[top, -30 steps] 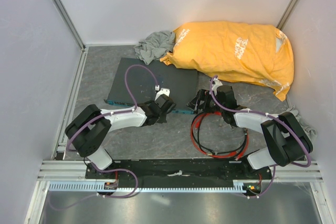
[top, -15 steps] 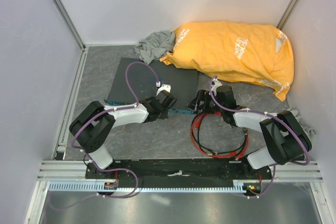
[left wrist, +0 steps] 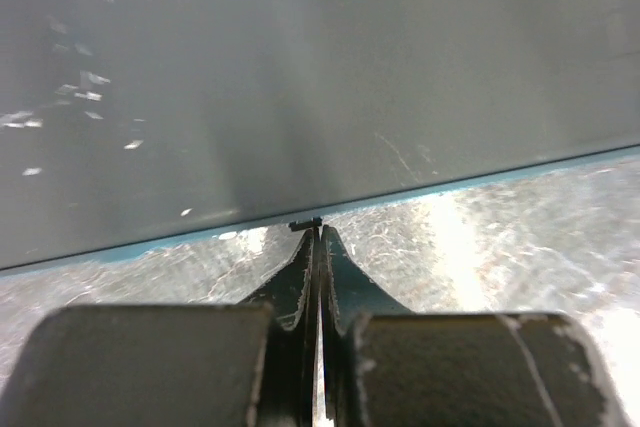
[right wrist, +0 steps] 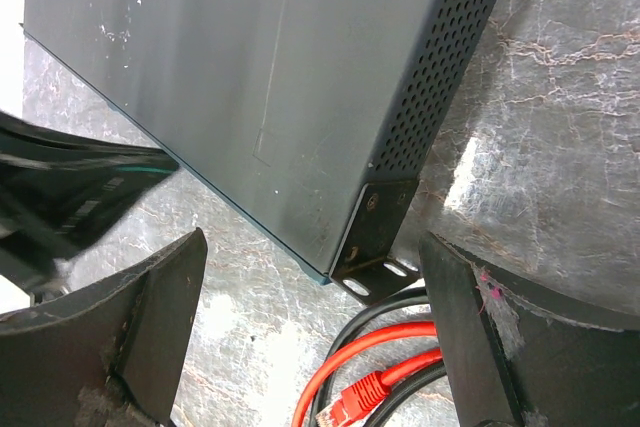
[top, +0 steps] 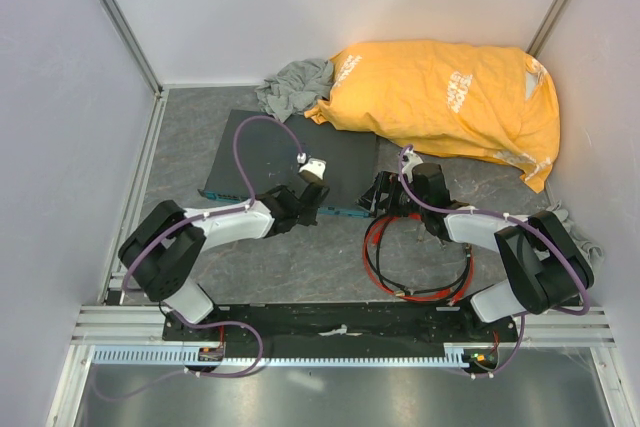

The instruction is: Insert the plug into the switch port

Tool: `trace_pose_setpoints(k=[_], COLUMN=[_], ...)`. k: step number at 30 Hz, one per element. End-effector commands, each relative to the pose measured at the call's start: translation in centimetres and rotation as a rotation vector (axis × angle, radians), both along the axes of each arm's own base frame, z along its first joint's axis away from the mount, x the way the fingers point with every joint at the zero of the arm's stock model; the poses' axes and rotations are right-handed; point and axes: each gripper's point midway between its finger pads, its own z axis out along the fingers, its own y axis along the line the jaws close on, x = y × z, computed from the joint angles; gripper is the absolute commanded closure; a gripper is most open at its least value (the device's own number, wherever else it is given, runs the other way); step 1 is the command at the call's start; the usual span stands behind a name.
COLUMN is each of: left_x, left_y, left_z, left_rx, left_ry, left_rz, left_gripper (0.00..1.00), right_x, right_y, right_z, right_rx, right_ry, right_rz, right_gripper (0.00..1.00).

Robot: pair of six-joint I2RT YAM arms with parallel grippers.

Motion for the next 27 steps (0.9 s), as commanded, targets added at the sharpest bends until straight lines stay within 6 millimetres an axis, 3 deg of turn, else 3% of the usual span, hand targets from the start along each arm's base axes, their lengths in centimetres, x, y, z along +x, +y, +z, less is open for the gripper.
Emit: trace_pose_setpoints(k=[1,5,10,19,27], left_x=[0.2,-0.5,0.2,1.4,3.7], left_y=[0.4,1.4,0.3,0.3,-0.1], left_z=[2.4,0.9,0.2,-0.9,-0.2], left_rx=[-0.065,-0.016,-0.003,0.021,0.013], left_ry=[-0.032,-0.003,0.015,-0.017,-0.106], left_rz=[0.058,0.068,0.041,0.063,0.097], left_gripper=[0.98,0.98,0.98,0.98,0.99], right_x=[0.8,1.1,1.6,2.6,-0.6], right_y=[0.2,0.2,0.2,1.2,4.1], right_z=[0.9,0.8,1.3,2.5,1.5], right_rx=[-0.009,-0.019,-0.036,-0.017,0.066], right_ry=[-0.05,-0.054,-0.096,-0.197,-0.129], right_rz=[0.015,0.015,0.027,0.064,0.228], right_gripper=[0.05,0.06,0.06,0.07,0.09])
